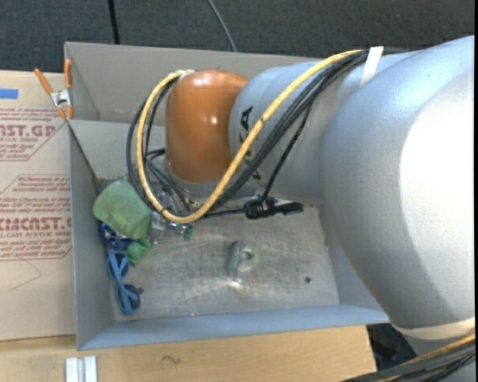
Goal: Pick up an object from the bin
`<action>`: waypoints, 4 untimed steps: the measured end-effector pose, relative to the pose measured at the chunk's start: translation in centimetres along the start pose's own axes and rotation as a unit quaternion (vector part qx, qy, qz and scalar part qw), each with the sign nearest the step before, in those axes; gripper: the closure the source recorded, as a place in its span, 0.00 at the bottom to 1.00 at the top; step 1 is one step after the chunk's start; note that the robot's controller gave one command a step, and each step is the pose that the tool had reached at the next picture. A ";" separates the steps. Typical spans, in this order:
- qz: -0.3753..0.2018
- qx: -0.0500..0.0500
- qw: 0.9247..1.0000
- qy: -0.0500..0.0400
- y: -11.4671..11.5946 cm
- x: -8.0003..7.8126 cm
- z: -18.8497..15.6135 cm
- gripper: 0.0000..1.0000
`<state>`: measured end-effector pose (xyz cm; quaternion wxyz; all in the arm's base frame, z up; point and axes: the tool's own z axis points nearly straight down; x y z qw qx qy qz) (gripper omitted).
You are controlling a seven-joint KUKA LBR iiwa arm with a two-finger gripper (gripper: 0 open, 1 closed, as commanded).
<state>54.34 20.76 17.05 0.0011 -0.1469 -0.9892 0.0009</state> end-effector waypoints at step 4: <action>-0.067 0.000 0.998 -0.002 -8.6 3.5 3.1 0.00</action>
Offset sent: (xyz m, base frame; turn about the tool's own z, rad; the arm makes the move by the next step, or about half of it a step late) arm 0.0084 -0.0128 -0.0370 0.0210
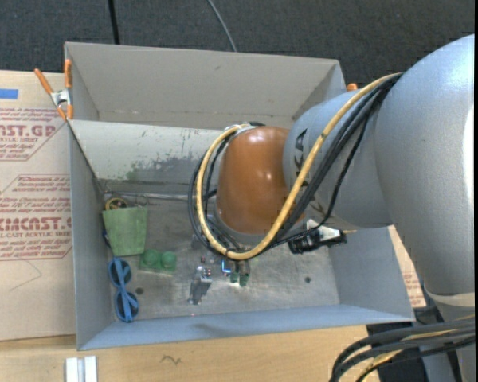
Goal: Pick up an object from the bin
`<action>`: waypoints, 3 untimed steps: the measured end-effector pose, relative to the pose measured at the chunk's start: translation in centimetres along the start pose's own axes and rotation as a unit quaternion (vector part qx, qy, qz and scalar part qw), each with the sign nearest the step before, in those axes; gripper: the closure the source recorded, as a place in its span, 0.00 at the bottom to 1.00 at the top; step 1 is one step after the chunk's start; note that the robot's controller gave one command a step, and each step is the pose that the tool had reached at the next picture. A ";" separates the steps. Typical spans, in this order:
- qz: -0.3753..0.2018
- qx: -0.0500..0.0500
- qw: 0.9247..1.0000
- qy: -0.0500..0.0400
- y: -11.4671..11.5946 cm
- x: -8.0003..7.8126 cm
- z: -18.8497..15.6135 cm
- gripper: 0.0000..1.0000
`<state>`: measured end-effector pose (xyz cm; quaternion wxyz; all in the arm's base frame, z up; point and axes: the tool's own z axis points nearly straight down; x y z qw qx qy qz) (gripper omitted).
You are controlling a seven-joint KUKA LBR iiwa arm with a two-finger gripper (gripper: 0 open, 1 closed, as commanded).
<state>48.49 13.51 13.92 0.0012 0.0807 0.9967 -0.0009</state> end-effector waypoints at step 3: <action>-0.120 -0.003 0.993 -0.004 5.9 -2.0 -10.3 1.00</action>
Offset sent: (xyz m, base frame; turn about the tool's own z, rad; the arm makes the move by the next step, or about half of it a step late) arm 0.0305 0.0674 -0.0692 -0.1330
